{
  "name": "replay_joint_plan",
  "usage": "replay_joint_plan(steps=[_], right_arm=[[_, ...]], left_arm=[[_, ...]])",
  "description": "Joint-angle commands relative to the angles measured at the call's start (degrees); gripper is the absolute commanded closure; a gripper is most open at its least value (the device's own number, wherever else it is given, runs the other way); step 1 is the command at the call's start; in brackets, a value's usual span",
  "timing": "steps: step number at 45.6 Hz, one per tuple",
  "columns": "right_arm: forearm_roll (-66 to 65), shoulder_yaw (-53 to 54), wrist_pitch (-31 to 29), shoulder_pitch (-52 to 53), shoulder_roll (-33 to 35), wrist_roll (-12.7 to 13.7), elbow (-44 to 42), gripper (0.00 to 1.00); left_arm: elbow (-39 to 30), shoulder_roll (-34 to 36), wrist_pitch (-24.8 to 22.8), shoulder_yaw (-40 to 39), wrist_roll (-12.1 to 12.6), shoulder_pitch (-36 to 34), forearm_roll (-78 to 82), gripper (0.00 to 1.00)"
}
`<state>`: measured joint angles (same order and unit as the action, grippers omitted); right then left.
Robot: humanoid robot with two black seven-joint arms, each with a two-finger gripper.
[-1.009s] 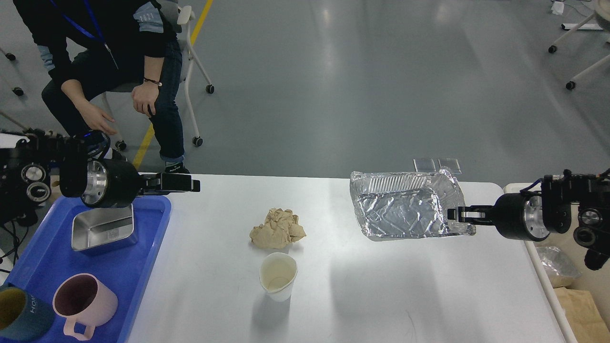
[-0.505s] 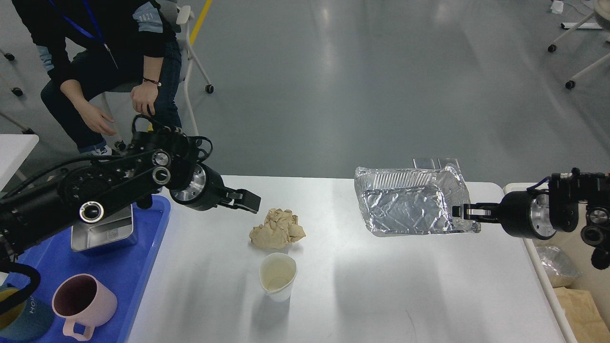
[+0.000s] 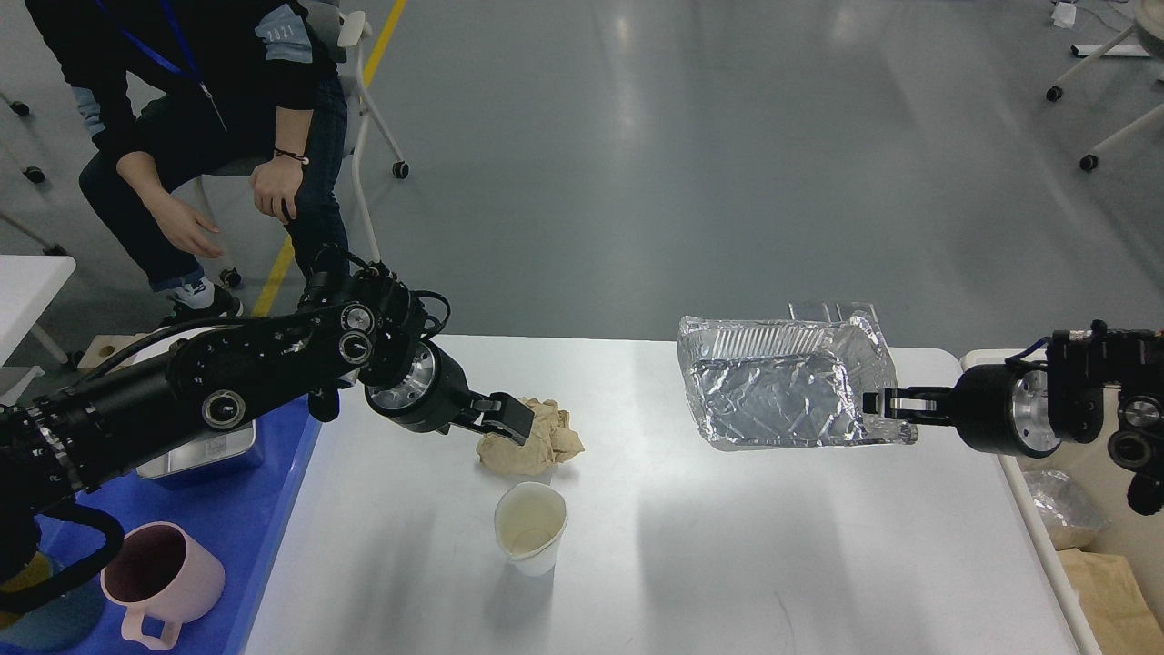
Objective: Tidy desktop
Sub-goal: 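Reach the left gripper down and grasp the white paper cup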
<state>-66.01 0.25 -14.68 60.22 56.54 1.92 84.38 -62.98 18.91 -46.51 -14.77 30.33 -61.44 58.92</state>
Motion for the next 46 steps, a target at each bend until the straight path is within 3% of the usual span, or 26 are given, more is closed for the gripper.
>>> replay_joint_plan(steps=[1, 11, 21, 31, 46], right_arm=[[0.0, -0.08, 0.0, -0.01, -0.11, 0.01, -0.09, 1.0], [-0.09, -0.16, 0.0, -0.19, -0.2, 0.01, -0.18, 1.0], [-0.09, -0.25, 0.0, -0.28, -0.37, 0.01, -0.44, 1.0], [-0.09, -0.25, 0.0, -0.28, -0.38, 0.01, -0.44, 1.0], [-0.09, -0.25, 0.09, -0.54, -0.2, 0.01, -0.36, 1.0]], left_arm=[[-0.21, 0.16, -3.24, 0.0, 0.96, -0.78, -2.23, 0.0], [-0.21, -0.54, -4.82, 0.0, 1.22, -2.02, -5.66, 0.0], [-0.39, -1.59, -5.97, 0.79, 4.04, -1.31, -5.83, 0.0], [0.05, -3.97, -5.17, 5.8, 4.21, -1.05, -4.96, 0.0], [0.58, -5.38, -3.51, 7.38, 4.3, 0.35, -3.2, 0.0]])
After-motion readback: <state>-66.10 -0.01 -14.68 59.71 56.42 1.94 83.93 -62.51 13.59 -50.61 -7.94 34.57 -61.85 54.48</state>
